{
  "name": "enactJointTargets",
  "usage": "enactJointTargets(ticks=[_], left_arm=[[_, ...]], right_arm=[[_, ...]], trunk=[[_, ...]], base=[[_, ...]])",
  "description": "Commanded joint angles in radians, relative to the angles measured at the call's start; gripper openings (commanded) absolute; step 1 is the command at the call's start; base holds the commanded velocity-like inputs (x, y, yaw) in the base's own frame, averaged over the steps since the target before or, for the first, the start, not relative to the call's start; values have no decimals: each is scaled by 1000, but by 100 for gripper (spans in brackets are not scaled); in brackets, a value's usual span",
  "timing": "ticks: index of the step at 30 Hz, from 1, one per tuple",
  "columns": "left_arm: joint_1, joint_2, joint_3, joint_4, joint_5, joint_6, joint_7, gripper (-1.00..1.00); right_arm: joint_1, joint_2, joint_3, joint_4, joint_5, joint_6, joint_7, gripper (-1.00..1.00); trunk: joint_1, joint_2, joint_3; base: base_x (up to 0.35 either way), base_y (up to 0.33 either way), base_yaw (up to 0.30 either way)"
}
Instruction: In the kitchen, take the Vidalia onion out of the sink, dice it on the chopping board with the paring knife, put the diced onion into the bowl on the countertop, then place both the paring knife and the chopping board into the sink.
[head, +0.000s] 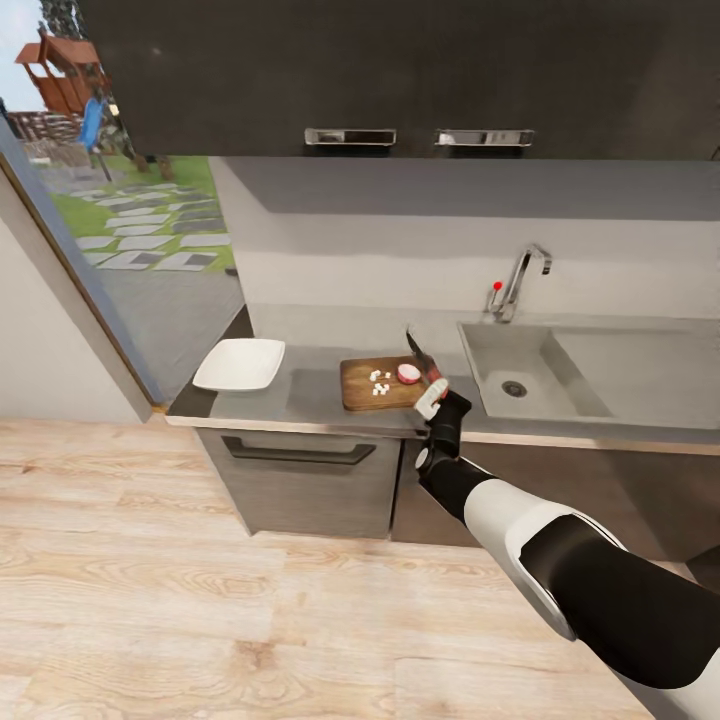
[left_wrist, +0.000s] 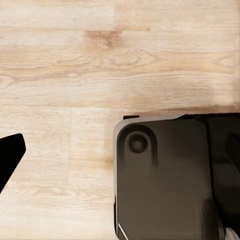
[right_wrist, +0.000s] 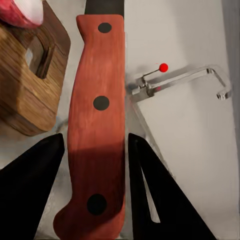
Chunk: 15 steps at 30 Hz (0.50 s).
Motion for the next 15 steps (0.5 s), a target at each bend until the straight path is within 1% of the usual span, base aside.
enactJointTargets(ticks=[1, 3, 5, 9, 15], left_arm=[[0, 2, -8, -2, 10, -2, 8, 100], [0, 2, -8, -2, 10, -2, 8, 100], [0, 2, -8, -3, 11, -2, 8, 100], [0, 2, -8, -3, 12, -2, 8, 100], [0, 2, -8, -3, 11, -2, 8, 100]], right_arm=[[-1, 0, -2, 0, 11, 11, 19, -100], [-1, 0, -2, 0, 11, 13, 65, -100], [-1, 0, -2, 0, 11, 14, 81, -100], [-1, 0, -2, 0, 11, 14, 91, -100], [-1, 0, -2, 1, 11, 14, 93, -100]], trunk=[[1, -2, -2], [1, -2, -2], [1, -2, -2], [1, -2, -2], [1, -2, -2]], base=[[0, -4, 0], [0, -1, 0], [0, 12, 0], [40, 174, 0], [6, 42, 0]])
